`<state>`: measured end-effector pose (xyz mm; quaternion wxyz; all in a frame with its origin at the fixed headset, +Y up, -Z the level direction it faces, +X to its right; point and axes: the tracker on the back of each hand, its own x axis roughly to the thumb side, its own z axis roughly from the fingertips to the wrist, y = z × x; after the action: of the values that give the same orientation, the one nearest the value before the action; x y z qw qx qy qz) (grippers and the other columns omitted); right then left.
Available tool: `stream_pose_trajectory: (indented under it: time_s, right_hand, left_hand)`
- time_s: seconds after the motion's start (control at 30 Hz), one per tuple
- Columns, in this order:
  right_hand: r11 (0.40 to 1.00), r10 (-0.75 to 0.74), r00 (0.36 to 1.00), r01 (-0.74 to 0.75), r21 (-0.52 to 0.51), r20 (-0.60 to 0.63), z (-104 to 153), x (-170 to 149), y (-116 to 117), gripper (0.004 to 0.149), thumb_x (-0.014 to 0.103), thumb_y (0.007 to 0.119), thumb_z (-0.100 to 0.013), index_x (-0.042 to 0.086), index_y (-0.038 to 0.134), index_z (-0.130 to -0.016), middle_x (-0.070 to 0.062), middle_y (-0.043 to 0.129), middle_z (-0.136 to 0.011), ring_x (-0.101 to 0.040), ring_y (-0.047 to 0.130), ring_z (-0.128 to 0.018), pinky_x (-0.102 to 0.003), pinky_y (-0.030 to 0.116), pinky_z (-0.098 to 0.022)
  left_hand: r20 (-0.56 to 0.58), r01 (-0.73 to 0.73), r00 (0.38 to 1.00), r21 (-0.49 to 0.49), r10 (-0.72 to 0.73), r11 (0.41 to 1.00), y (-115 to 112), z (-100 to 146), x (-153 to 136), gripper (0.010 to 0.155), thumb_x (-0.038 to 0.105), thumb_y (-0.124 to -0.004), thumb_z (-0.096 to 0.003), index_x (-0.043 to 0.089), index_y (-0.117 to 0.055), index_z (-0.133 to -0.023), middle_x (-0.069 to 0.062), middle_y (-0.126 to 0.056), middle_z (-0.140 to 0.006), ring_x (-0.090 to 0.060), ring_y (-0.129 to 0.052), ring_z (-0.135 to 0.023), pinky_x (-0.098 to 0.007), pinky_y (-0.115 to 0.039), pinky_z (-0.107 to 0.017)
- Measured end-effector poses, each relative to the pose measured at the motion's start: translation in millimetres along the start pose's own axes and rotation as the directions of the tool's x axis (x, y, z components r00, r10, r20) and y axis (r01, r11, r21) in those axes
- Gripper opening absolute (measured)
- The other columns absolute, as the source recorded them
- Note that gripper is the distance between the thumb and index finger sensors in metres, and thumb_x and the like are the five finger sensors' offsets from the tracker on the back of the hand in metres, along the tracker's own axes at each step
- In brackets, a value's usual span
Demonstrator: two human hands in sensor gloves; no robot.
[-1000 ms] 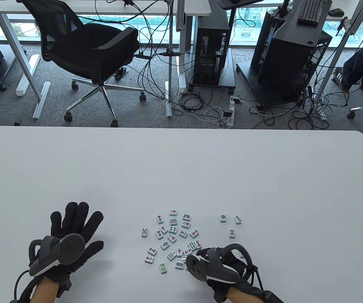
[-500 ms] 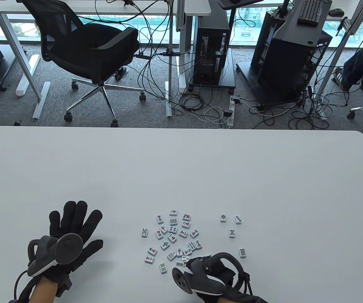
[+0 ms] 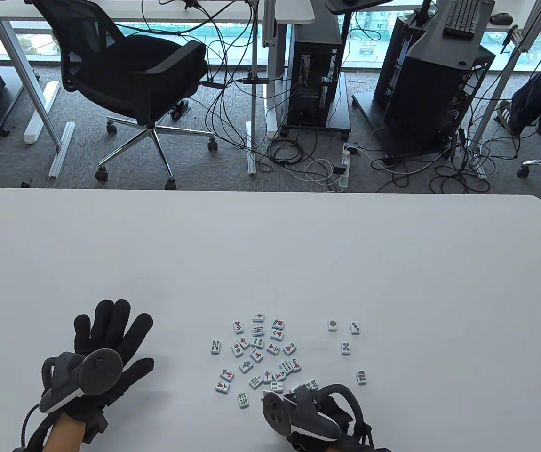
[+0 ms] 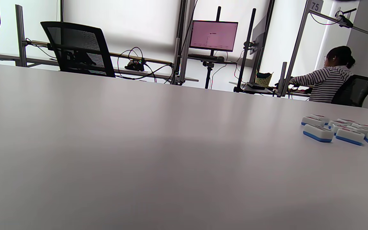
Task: Mahjong suit sorting
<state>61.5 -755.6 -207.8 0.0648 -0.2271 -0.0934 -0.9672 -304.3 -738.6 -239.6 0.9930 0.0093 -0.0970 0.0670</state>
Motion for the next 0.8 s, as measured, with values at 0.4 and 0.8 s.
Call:
stream_pose_trajectory:
  time_s: [0.4,0.8]
  right_hand:
    - [0.999,-0.019,0.990,0.024,-0.032,0.138,12.6,-5.6,5.0,0.061,0.039,0.088,-0.042,-0.003,0.079,-0.086,-0.009,0.097,-0.046,-0.015,0.091,-0.013,-0.028,0.081,-0.009]
    - [0.985,-0.161,0.965,0.145,0.094,0.208,10.1,-21.3,0.5,0.057,0.032,0.089,-0.042,-0.002,0.080,-0.086,-0.008,0.097,-0.047,-0.014,0.092,-0.014,-0.028,0.082,-0.010]
  left_hand:
    - [-0.010,0.005,1.000,-0.017,-0.005,1.000,-0.1,-0.1,-0.5,0.080,0.076,-0.055,-0.0422,0.049,-0.022,-0.110,0.019,0.012,-0.112,-0.014,0.017,-0.109,-0.051,0.007,-0.075]
    - [-0.018,-0.003,1.000,-0.031,0.003,1.000,1.7,0.1,-0.7,0.080,0.076,-0.055,-0.0423,0.049,-0.022,-0.110,0.019,0.013,-0.112,-0.014,0.017,-0.109,-0.051,0.007,-0.075]
